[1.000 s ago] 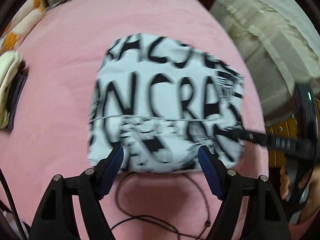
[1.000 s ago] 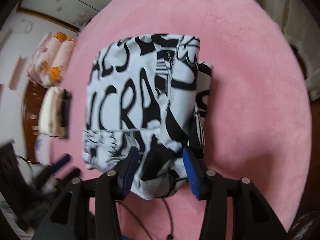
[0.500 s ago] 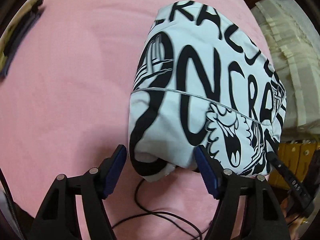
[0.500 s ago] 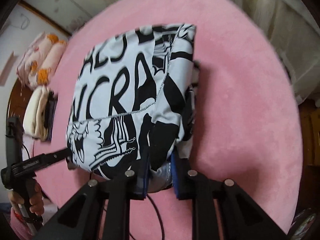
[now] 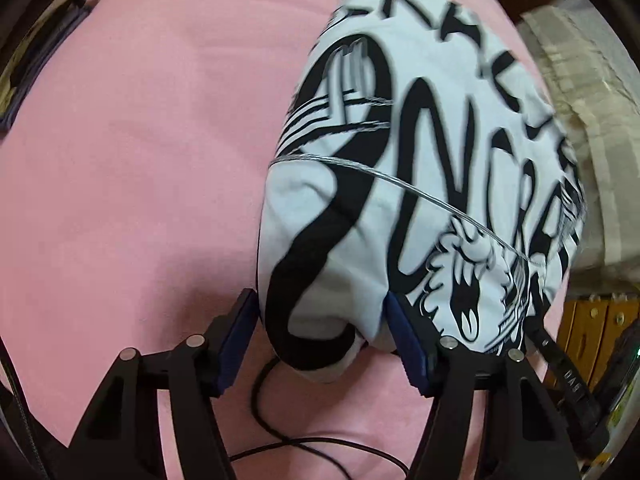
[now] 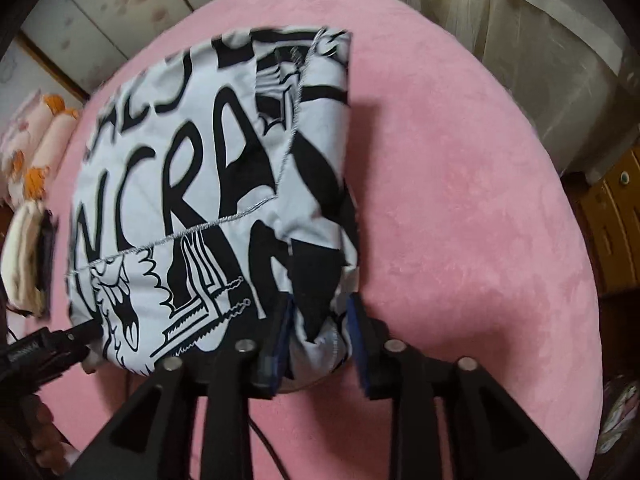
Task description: Fold large clothes
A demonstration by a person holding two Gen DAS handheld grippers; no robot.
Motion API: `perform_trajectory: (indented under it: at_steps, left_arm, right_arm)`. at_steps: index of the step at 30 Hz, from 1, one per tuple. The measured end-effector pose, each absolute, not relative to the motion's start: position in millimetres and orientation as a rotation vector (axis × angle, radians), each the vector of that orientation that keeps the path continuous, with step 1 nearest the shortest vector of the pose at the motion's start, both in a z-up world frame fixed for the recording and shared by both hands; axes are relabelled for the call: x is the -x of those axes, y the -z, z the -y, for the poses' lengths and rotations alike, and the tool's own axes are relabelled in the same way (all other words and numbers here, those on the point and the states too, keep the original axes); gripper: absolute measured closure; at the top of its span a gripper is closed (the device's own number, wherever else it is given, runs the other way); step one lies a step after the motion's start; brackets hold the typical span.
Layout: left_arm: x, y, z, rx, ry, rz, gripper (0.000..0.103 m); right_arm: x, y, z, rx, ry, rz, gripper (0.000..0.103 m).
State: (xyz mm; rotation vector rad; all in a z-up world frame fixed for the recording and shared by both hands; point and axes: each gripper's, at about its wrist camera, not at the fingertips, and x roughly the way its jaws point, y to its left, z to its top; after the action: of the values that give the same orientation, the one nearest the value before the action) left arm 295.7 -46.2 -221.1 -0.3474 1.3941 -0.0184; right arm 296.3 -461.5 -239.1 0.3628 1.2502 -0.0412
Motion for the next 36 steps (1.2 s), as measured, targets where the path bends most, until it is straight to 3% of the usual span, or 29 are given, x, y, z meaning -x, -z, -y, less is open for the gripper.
perform_trajectory:
  at_steps: [2,3,5,12,13,15,16,24,36]
  left_arm:
    - [-288.1,208.0,46.6,0.313,0.04,-1.371,0.05]
    - [-282.8,197.6,43.6,0.284,0.053,-1.344,0.061]
    - [-273.9,180.1,41.6,0.256,0.074,-1.301,0.074]
    - [-285.4,140.6,66.3,0.283,0.203,-1.242,0.098]
    - [-289.6,143.5,72.9,0.289,0.218,-1.254,0.099]
    - [-299.6,152.8,82.5,0.288,0.219,-1.289,0.1]
    - [-303.1,154.7,82.5,0.288,0.214,-1.299,0.1]
    - [-369.7,186.0,89.0,0.313,0.179,-1.269,0.1]
    - [-469.6,196.0,104.2,0.309,0.164,-1.108,0.1]
  right_arm:
    - [-291.3,228.0,468.9,-0.358,0.016,-1.235,0.071]
    - [-287.4,219.3,469.1,-0.339,0.009,-1.218,0.071]
    - [-276.3,198.1,463.6,-0.276,0.008,-1.162,0.069]
    - [-248.9,153.8,439.5,-0.255,-0.141,-0.968,0.068]
    - [-252.7,157.1,432.0,-0.256,-0.175,-0.974,0.07]
    - [-262.9,167.3,409.7,-0.271,-0.264,-1.01,0.097]
    - [-269.2,171.3,400.5,-0.273,-0.275,-1.027,0.103]
    - [-342.0,220.4,359.7,-0.426,-0.352,-1.086,0.103]
    - [-488.8,233.4,363.9,-0.517,-0.391,-0.983,0.103]
